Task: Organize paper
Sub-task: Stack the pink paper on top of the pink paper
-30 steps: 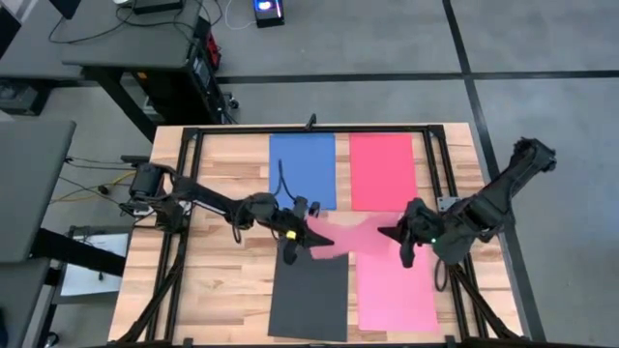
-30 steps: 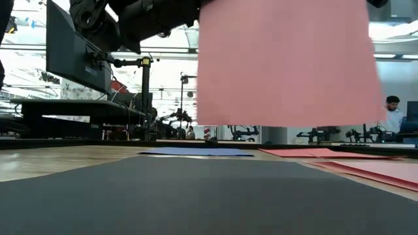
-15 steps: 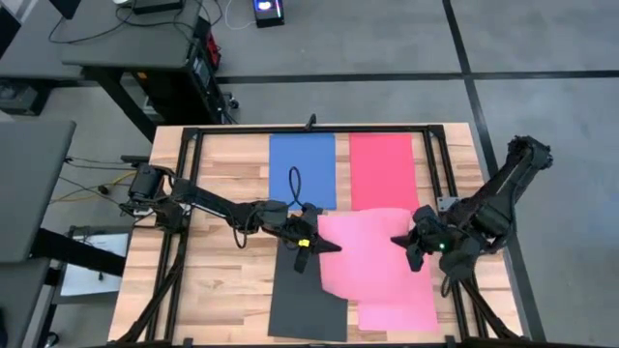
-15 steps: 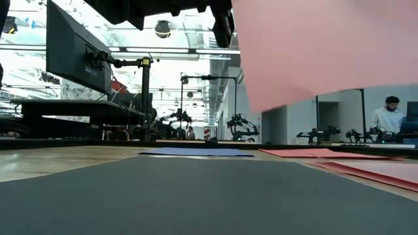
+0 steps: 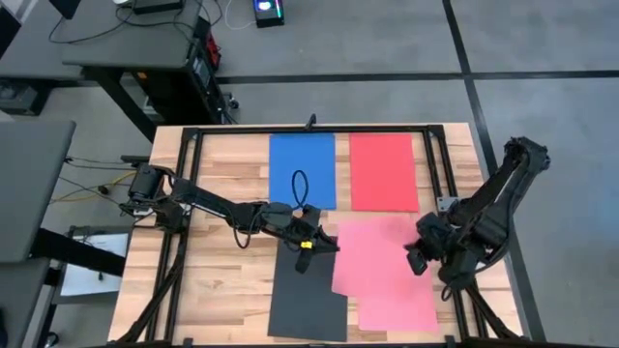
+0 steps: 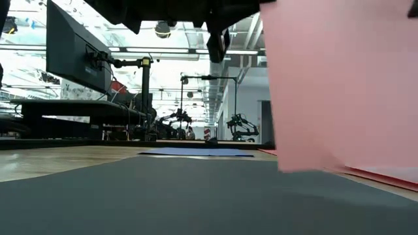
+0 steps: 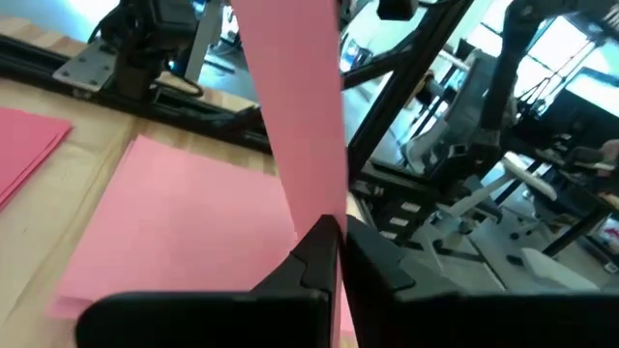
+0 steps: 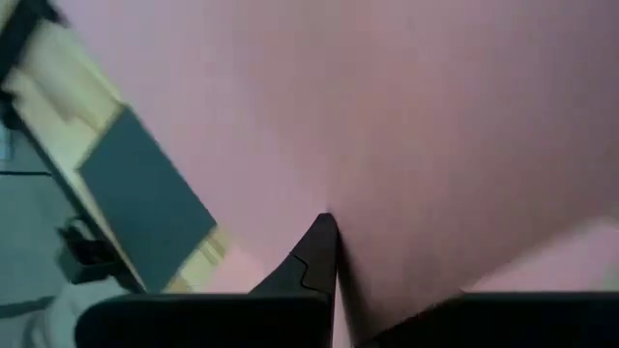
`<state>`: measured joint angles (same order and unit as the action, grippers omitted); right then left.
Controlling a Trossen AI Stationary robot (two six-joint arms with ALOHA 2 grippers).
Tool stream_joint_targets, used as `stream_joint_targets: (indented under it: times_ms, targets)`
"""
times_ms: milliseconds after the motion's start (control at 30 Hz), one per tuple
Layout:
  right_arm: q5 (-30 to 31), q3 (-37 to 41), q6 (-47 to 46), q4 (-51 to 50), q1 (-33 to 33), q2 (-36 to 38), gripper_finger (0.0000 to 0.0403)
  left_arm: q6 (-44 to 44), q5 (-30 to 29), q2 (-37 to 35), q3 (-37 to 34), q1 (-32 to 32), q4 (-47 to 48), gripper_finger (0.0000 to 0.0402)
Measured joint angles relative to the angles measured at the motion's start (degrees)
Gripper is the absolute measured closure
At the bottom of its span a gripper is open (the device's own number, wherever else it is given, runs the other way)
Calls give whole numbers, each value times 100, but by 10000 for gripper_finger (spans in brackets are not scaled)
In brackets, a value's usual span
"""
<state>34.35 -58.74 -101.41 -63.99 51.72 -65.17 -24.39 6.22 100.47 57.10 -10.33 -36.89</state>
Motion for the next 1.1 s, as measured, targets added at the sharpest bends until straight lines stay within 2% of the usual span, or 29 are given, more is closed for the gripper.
stream_joint_targets:
  times_ms: [267, 500, 667, 800, 1100]
  targets:
    - [-1119, -2, -381, -360, 0, -260, 403, 112, 6, 0, 0, 0, 52, 402]
    - [-1366, -2, -514, -645, -7, -346, 403, 264, 17, 2, 0, 0, 357, 402]
    - [-1908, -2, -535, -932, -11, -356, 403, 417, 21, 4, 0, 0, 848, 402]
    - [-2245, -2, -41, -816, -11, -356, 403, 570, 22, 7, 0, 9, 1079, 402]
    - [-2262, -2, 862, 142, -11, -461, 403, 723, 26, 7, 0, 22, 1087, 402]
